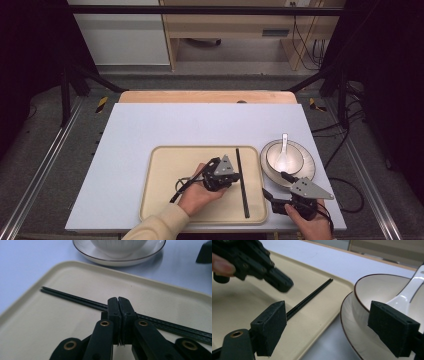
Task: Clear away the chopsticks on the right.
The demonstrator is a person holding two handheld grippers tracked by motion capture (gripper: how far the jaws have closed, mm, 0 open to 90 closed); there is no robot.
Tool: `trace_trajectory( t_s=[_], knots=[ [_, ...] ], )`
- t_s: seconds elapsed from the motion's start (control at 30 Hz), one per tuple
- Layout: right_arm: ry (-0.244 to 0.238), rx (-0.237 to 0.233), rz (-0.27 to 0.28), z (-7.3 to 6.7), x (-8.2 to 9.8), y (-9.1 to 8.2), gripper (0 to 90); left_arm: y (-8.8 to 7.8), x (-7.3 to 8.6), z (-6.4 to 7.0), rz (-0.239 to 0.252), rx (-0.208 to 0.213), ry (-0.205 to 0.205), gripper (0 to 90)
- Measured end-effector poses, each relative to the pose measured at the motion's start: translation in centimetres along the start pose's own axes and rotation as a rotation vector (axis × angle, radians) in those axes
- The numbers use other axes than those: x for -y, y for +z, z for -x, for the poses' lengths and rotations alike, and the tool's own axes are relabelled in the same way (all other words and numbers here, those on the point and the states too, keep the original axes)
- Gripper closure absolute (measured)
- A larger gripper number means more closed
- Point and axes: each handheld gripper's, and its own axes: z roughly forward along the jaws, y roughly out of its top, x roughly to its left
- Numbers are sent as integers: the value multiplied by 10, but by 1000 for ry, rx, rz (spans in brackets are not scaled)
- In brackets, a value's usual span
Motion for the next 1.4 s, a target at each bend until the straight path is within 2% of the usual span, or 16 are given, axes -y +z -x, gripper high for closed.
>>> trace_trajectory(
  t_s=[0.17, 0.33, 0.47, 0.57, 0.67, 0.7, 0.8, 0.97, 1.17, 1.4],
  knots=[
    [19, -15, 1, -2, -1, 3, 142, -34, 16, -1, 71, -49, -19, 770],
    [20, -27, 13, -6, -4, 8, 109, -65, 33, -8, 93, -96, -47, 543],
    [39, -44, 42, -8, -10, 11, 107, -88, 48, -15, 113, -179, -91, 311],
    [32, -61, 56, -9, -14, 14, 100, -107, 61, -22, 126, -227, -121, 206],
    [15, -68, 52, -12, -17, 19, 95, -125, 71, -27, 157, -265, -126, 178],
    [12, -68, 53, -12, -18, 20, 91, -129, 73, -28, 152, -275, -126, 170],
    [15, -65, 51, -12, -21, 25, 78, -145, 81, -35, 183, -304, -147, 135],
    [27, -49, 51, -9, -23, 28, 76, -164, 90, -41, 240, -323, -157, 107],
    [41, -26, 55, -2, -19, 25, 84, -182, 103, -42, 297, -344, -161, 85],
    [56, -12, 60, 3, -16, 20, 86, -199, 115, -48, 339, -374, -166, 67]
  ],
)
